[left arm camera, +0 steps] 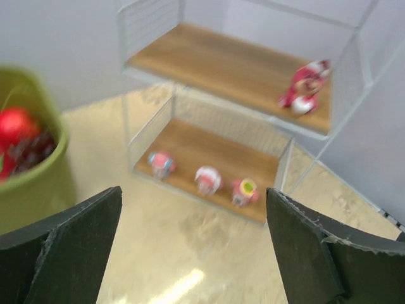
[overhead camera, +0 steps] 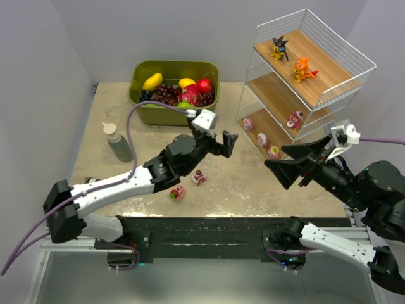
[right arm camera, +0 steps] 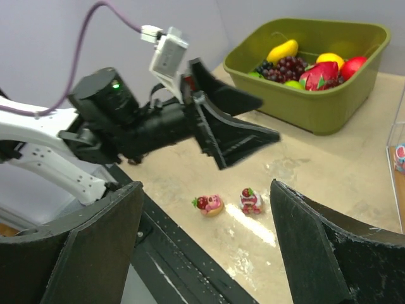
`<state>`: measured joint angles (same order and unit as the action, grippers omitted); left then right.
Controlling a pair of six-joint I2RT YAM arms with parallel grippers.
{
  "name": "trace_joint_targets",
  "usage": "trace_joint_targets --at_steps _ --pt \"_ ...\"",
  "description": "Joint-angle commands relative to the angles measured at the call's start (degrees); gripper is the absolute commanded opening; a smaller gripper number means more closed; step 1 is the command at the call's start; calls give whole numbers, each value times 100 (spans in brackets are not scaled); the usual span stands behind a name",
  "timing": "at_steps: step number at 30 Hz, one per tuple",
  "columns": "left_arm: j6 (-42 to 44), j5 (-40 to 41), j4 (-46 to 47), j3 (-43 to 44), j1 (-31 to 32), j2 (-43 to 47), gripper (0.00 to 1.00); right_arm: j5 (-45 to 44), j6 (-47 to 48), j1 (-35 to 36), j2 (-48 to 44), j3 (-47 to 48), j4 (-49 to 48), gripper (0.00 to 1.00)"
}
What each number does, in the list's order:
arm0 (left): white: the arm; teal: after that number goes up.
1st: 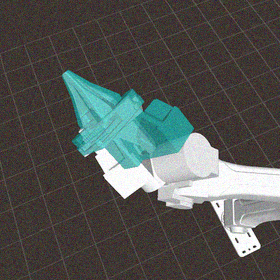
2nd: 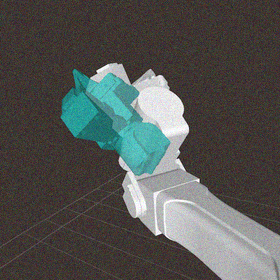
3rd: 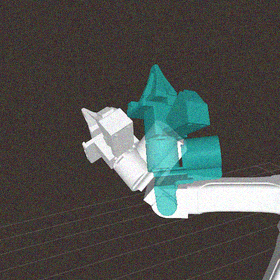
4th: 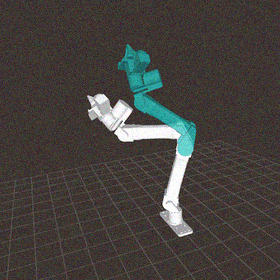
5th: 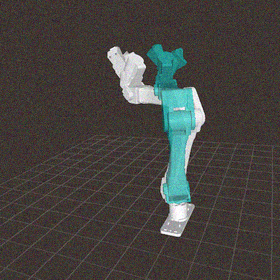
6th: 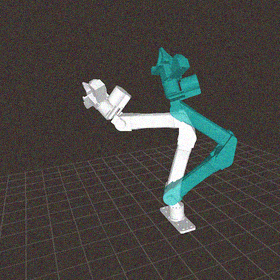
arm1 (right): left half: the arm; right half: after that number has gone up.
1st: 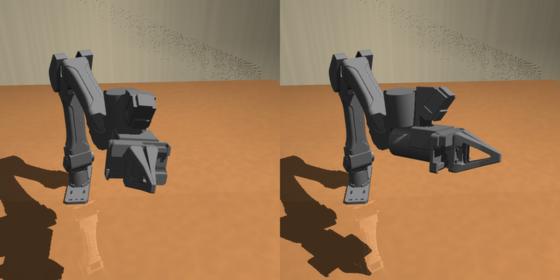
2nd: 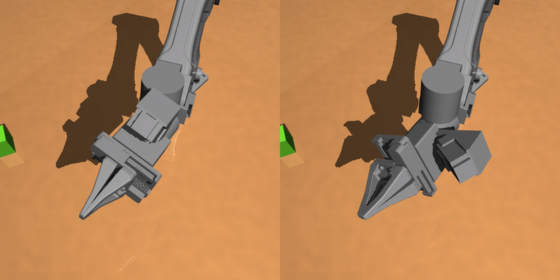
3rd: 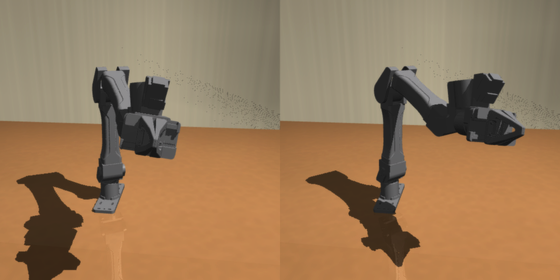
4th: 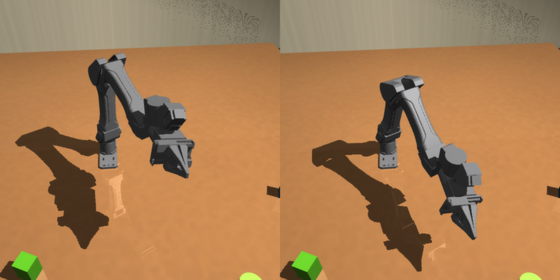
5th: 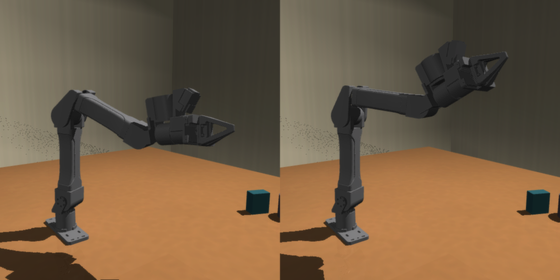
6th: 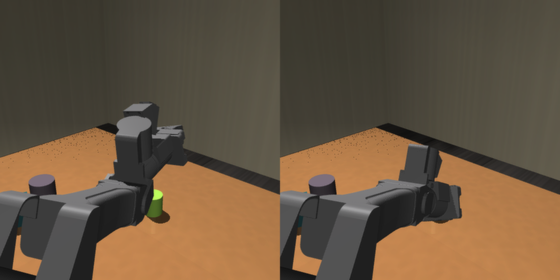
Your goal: Place and organize the plastic toys onto the shelf
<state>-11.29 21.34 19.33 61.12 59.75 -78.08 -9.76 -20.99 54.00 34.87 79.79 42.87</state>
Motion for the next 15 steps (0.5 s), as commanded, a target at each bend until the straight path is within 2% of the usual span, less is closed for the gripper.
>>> trace_joint_targets --at_steps 1,5,7,10,13,15 --pt "-1505 1775 -1324 -757 72 697 99 -184 -10 23 2 -323 -95 85" --pt "-2970 2163 -2895 -1330 239 988 100 -211 -71 23 -33 -613 -147 85" --pt "-3413 2138 -3250 -1610 248 988 100 -228 -98 14 -59 -798 -191 85" --pt "-3600 1883 -2990 -2067 266 971 97 -211 -142 14 -95 -1009 -270 85" --pt "-3328 1619 -2051 -2384 266 831 89 -176 -186 14 -69 -1114 -288 85" --pt "-3318 1627 -2012 -2395 266 664 85 -140 -195 14 -51 -1106 -288 85"
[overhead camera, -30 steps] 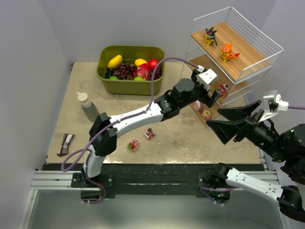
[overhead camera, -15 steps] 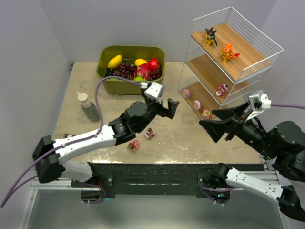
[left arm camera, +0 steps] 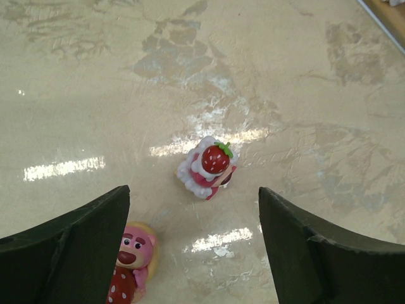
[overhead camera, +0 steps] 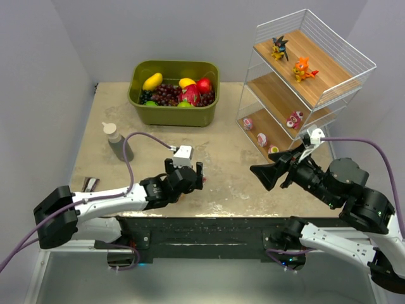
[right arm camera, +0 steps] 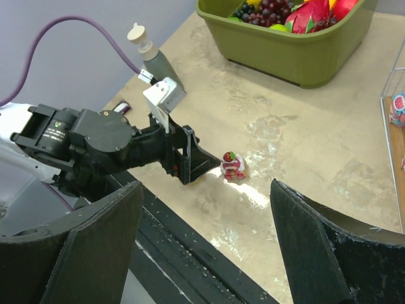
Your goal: Place and organize the plastic toys onto the shelf
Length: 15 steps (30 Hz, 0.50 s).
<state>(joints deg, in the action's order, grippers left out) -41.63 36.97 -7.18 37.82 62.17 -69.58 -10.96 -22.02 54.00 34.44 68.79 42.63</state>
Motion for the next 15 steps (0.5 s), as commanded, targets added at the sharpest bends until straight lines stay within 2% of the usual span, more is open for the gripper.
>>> trace_joint_targets --at_steps 1,10,15 --pt "-363 91 543 40 23 -396 85 -11 -92 14 -24 2 -238 85" --pt "-2119 600 -344 725 137 -1434 80 -90 -83 14 -112 -33 -176 85" --pt "-2639 1171 -714 1147 260 -1672 73 -47 -57 14 -130 -42 -150 85"
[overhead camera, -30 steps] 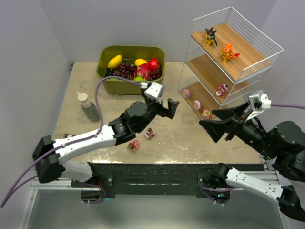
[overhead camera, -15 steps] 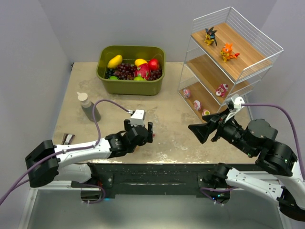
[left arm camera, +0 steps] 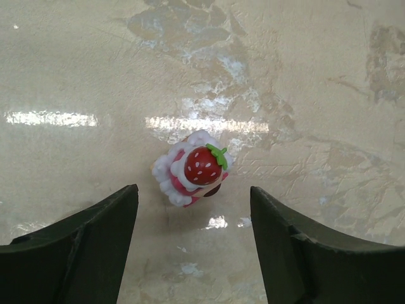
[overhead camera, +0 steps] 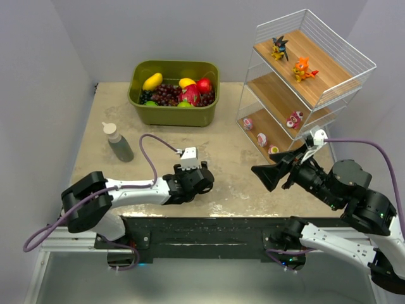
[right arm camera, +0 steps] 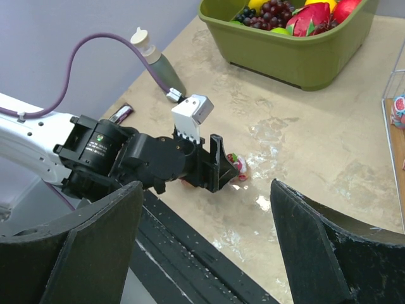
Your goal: Place and organize the plastic toys onto the shelf
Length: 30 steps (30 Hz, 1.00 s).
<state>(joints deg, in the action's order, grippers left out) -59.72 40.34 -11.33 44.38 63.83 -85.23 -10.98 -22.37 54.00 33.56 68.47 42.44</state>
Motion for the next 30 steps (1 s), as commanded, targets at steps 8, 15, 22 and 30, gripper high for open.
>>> trace_joint_targets --at_steps 8,15,22,30 --pt "-2445 1433 -2232 1450 226 -916 61 -203 109 14 -69 114 -60 85" --pt "-3369 1749 -3225 2074 375 -1452 55 -36 233 23 -95 158 -33 85" --pt "-3782 1820 -3603 2338 384 -1786 55 70 330 14 -148 202 54 85" --pt "-3986 1916 -3894 2812 375 -2173 55 123 418 14 -210 273 160 85"
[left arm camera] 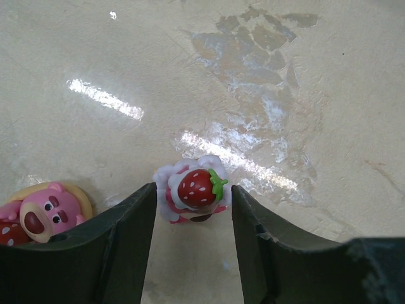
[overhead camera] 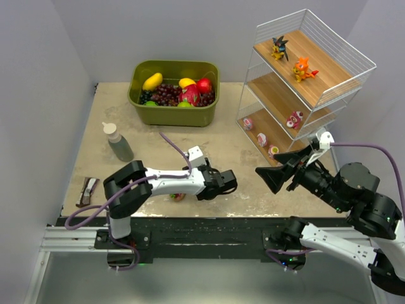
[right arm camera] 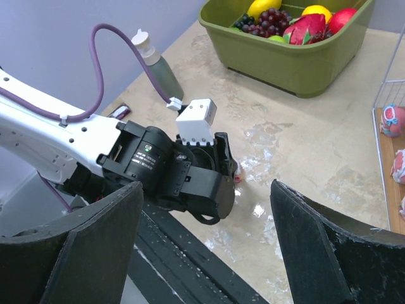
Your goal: Place and organize the plastic toys onto the shelf
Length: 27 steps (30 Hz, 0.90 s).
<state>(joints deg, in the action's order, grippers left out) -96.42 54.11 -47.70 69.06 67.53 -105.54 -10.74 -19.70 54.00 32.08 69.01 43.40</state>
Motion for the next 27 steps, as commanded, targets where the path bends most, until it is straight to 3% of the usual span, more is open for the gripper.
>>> trace_joint_targets --at_steps 1,18,23,27 --pt "-307 531 -266 380 -11 -177 56 107 160 23 -70 227 72 85" --pt "-360 566 -266 451 -293 -459 54 37 239 14 -131 235 169 85" --pt "-281 575 -204 460 -310 -529 43 20 248 14 -131 262 160 85" --pt "-219 566 -169 460 -310 -547 26 28 230 14 -131 244 169 85"
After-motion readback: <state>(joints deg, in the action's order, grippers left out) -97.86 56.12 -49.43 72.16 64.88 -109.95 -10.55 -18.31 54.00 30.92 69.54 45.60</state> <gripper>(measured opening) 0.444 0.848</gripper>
